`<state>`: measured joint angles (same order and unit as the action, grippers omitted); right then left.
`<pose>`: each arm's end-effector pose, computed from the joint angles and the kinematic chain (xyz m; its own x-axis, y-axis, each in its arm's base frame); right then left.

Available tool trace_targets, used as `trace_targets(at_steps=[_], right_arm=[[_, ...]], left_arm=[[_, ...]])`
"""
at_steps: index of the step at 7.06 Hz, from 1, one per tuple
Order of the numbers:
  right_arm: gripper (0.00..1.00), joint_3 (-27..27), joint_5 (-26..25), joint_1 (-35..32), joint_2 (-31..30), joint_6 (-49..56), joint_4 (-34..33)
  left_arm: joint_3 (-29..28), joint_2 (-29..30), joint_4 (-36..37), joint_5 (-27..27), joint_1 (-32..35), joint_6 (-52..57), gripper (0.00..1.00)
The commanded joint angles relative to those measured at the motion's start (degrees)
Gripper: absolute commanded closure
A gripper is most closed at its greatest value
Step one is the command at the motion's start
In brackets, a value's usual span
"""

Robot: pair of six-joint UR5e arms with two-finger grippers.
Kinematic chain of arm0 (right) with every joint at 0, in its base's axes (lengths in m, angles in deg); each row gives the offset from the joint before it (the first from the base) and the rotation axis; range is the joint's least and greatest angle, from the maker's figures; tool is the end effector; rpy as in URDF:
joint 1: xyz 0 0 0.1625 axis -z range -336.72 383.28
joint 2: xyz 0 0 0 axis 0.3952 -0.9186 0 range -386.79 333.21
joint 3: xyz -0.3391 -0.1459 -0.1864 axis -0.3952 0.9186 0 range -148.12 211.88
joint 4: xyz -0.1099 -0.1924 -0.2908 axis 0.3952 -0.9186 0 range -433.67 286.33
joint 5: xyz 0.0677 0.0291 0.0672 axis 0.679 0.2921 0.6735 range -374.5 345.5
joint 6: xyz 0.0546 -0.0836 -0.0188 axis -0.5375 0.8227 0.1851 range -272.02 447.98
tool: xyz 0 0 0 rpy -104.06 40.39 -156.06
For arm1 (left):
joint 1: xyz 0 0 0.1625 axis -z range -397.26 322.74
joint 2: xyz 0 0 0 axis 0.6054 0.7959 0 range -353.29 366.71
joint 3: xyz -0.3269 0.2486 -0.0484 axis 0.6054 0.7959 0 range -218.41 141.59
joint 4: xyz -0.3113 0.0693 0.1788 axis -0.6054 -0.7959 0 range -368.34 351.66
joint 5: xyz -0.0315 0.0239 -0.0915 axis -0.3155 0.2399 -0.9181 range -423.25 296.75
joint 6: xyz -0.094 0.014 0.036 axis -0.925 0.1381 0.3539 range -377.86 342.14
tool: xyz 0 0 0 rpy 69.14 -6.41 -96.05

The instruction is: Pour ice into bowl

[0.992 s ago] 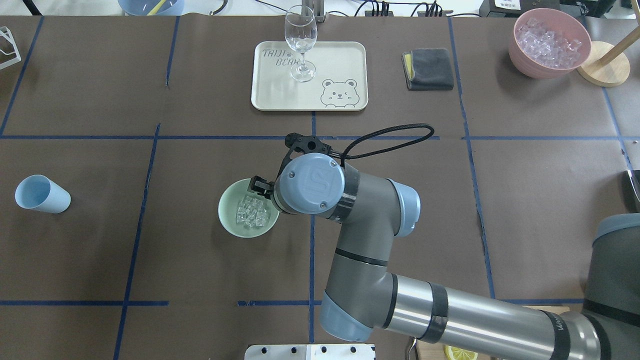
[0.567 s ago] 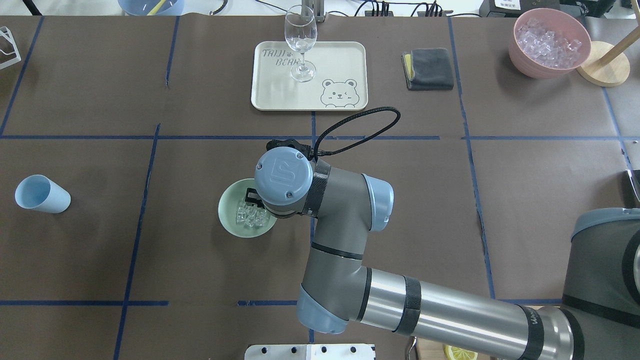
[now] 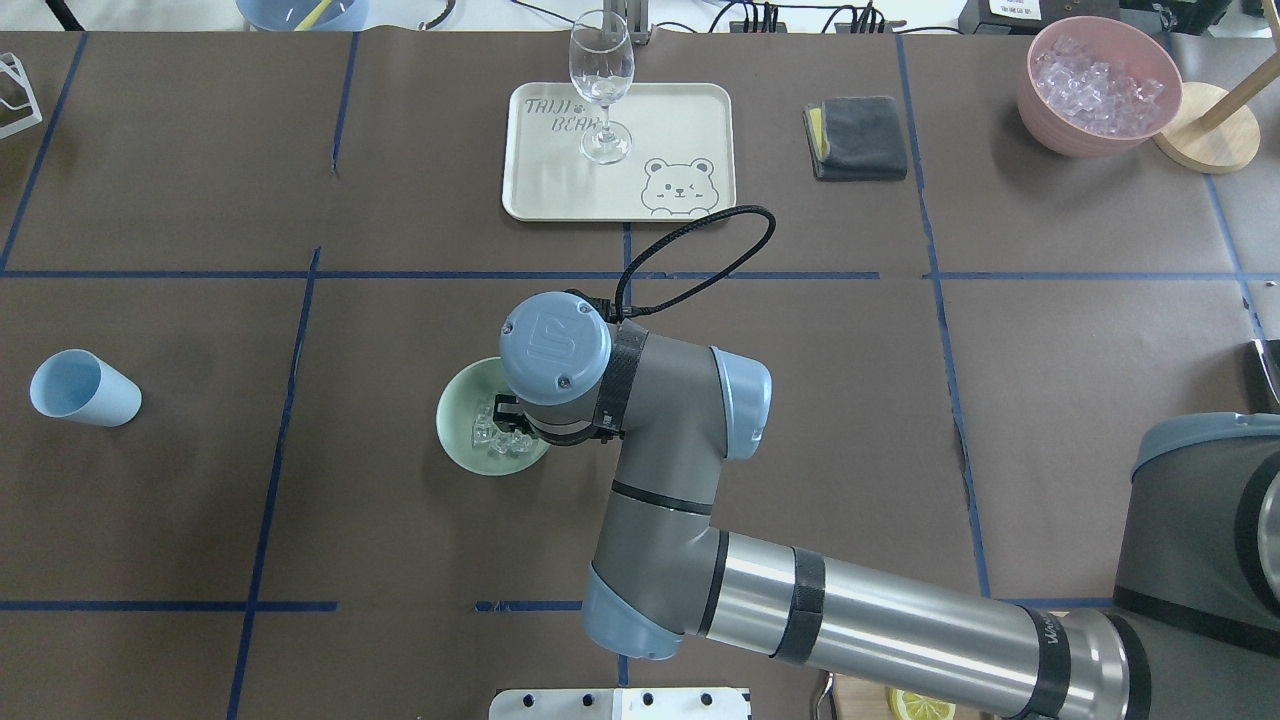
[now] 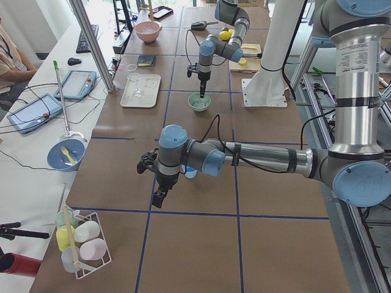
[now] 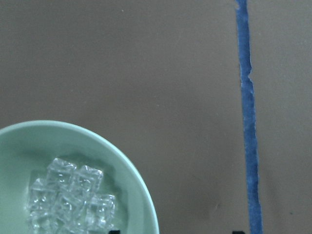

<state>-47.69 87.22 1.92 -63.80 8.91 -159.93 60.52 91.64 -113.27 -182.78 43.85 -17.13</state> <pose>-0.6311 -0.3678 0.1778 0.6734 0.0642 0.7365 -0.0940 0.9956 -0.0008 -0.0165 -0.4336 0.6032 0.8332 0.3030 -0.4626 -0.1567 0.9316 0.3279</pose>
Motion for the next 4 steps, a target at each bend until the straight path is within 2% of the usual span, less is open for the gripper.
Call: trace_targets(at_steps=[1,3,4], right_arm=[[0.21,2.30,0.06,0.00,1.94,-0.11,0.21],[0.23,2.92,0.06,0.09,1.94,-0.29,0.21],[0.29,3.27,-0.03,0.18,2.03,-0.38,0.39]], left_arm=[[0.13,-0.11,-0.10,0.00,0.02,-0.11,0.00],[0.13,-0.20,-0.19,0.17,0.02,-0.02,0.00],[0.13,-0.28,-0.19,0.18,0.02,-0.02,0.00]])
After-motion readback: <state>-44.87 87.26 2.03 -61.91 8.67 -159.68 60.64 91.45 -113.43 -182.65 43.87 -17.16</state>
